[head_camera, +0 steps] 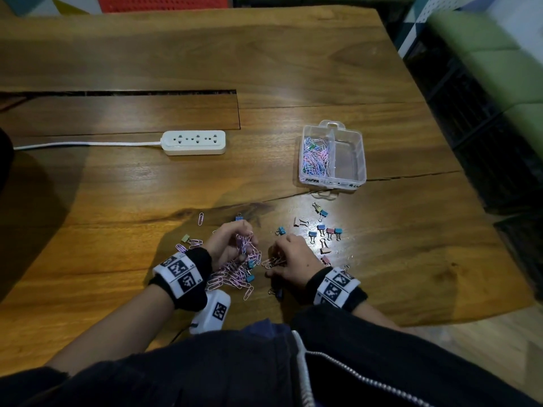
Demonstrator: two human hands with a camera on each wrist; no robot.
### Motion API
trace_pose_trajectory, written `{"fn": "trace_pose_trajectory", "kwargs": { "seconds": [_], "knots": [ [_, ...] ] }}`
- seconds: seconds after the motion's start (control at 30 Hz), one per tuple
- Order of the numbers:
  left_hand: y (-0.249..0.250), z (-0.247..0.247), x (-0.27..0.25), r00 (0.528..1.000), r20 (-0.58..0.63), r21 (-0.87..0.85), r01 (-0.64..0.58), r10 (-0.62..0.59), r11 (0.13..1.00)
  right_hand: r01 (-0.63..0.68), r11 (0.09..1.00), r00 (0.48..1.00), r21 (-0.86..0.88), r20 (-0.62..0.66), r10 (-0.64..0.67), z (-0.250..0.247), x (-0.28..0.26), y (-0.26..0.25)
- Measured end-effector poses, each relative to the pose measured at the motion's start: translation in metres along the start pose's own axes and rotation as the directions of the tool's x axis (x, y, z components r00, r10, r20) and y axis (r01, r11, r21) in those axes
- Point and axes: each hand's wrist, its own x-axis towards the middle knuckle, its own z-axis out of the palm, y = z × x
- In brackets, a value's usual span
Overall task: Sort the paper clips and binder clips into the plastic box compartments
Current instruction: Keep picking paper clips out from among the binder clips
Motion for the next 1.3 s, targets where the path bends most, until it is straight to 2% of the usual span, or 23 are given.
{"fn": "trace_pose_trajectory", "kwargs": {
  "seconds": [0.03, 0.07, 0.1, 0.13, 0.2, 0.27, 0.33, 0.43, 0.5, 0.57, 0.63, 0.7, 0.77, 0.83, 0.9, 0.93, 1.0, 1.07, 1.1, 1.13, 1.2, 1.3],
  "knots": [
    [0.002, -0.001, 0.001, 1.000, -0.018, 0.019, 0.011, -0.011, 1.000, 0.019, 0.999, 1.000, -0.048, -0.024, -0.020, 0.000, 0.000, -0.001],
    [0.003, -0.002, 0.002, 0.999, -0.051, 0.114, 0.026, -0.020, 0.993, 0.028, 0.995, 0.999, -0.093, -0.035, -0.031, -0.001, 0.000, -0.003],
    [0.004, -0.003, 0.003, 0.995, -0.100, 0.292, 0.046, -0.017, 0.955, 0.034, 0.991, 0.999, -0.129, -0.034, -0.039, 0.000, 0.001, -0.004],
    [0.004, -0.003, 0.004, 0.987, -0.159, 0.500, 0.073, 0.008, 0.863, 0.036, 0.987, 0.999, -0.155, -0.022, -0.040, 0.000, 0.001, -0.006],
    [0.000, -0.001, 0.003, 0.964, -0.237, 0.801, 0.123, 0.122, 0.586, 0.034, 0.983, 0.999, -0.183, 0.012, -0.032, 0.001, 0.001, -0.008],
    [-0.003, 0.004, -0.001, 0.955, -0.242, 0.920, 0.170, 0.170, 0.354, 0.013, 0.988, 0.999, -0.157, 0.045, -0.006, 0.000, 0.002, -0.008],
    [-0.007, 0.011, -0.004, 0.955, -0.252, 0.950, 0.214, 0.154, 0.229, -0.010, 0.995, 0.997, -0.102, 0.075, 0.018, 0.000, 0.003, -0.006],
    [-0.011, 0.018, -0.004, 0.950, -0.276, 0.957, 0.256, 0.148, 0.140, -0.018, 1.000, 0.999, -0.009, 0.049, 0.019, -0.002, 0.003, -0.006],
    [-0.014, 0.023, -0.002, 0.957, -0.250, 0.967, 0.239, 0.144, 0.090, -0.074, 0.982, 0.997, 0.173, 0.015, 0.073, -0.006, 0.002, -0.005],
    [-0.015, 0.026, 0.001, 0.970, -0.205, 0.977, 0.195, 0.134, 0.082, -0.154, 0.883, 0.986, 0.444, 0.017, 0.164, -0.014, 0.000, -0.003],
    [-0.015, 0.028, 0.003, 0.975, -0.174, 0.984, 0.167, 0.135, 0.062, -0.169, 0.741, 0.978, 0.650, 0.016, 0.209, -0.021, -0.004, 0.003],
    [-0.016, 0.029, 0.003, 0.982, -0.139, 0.990, 0.136, 0.131, 0.031, -0.163, 0.620, 0.973, 0.768, 0.019, 0.232, -0.028, -0.007, 0.010],
    [-0.016, 0.028, 0.003, 0.988, -0.097, 0.995, 0.097, 0.124, 0.007, -0.196, 0.567, 0.962, 0.800, 0.046, 0.268, -0.035, -0.011, 0.017],
    [-0.016, 0.025, 0.002, 0.991, -0.075, 0.997, 0.072, 0.113, 0.032, -0.261, 0.521, 0.944, 0.812, 0.101, 0.316, -0.041, -0.014, 0.025],
    [-0.013, 0.021, 0.002, 0.992, -0.058, 0.992, 0.046, 0.109, 0.116, -0.322, 0.487, 0.922, 0.812, 0.154, 0.354, -0.043, -0.016, 0.029],
    [-0.011, 0.019, 0.002, 0.993, -0.057, 0.977, 0.033, 0.107, 0.213, -0.350, 0.505, 0.916, 0.789, 0.174, 0.362, -0.043, -0.018, 0.030],
    [-0.007, 0.015, 0.004, 0.994, -0.066, 0.855, 0.009, 0.091, 0.518, -0.385, 0.653, 0.916, 0.652, 0.186, 0.354, -0.040, -0.020, 0.028],
    [-0.004, 0.013, 0.005, 0.998, -0.064, 0.539, 0.010, 0.028, 0.842, -0.375, 0.806, 0.927, 0.457, 0.171, 0.334, -0.035, -0.020, 0.023],
    [-0.003, 0.013, 0.005, 1.000, -0.028, 0.360, 0.016, -0.007, 0.933, -0.364, 0.854, 0.931, 0.373, 0.145, 0.334, -0.033, -0.018, 0.021],
    [-0.002, 0.013, 0.005, 0.999, 0.022, 0.216, 0.027, -0.033, 0.976, -0.350, 0.883, 0.937, 0.312, 0.099, 0.336, -0.031, -0.016, 0.020],
    [0.000, 0.016, 0.005, 0.993, 0.113, 0.050, 0.030, -0.036, 0.998, -0.337, 0.899, 0.936, 0.281, -0.009, 0.353, -0.029, -0.013, 0.018],
    [0.001, 0.023, 0.009, 0.992, 0.124, 0.008, 0.013, -0.014, 1.000, -0.318, 0.893, 0.914, 0.318, -0.145, 0.378, -0.028, -0.014, 0.020]
  ]
}}
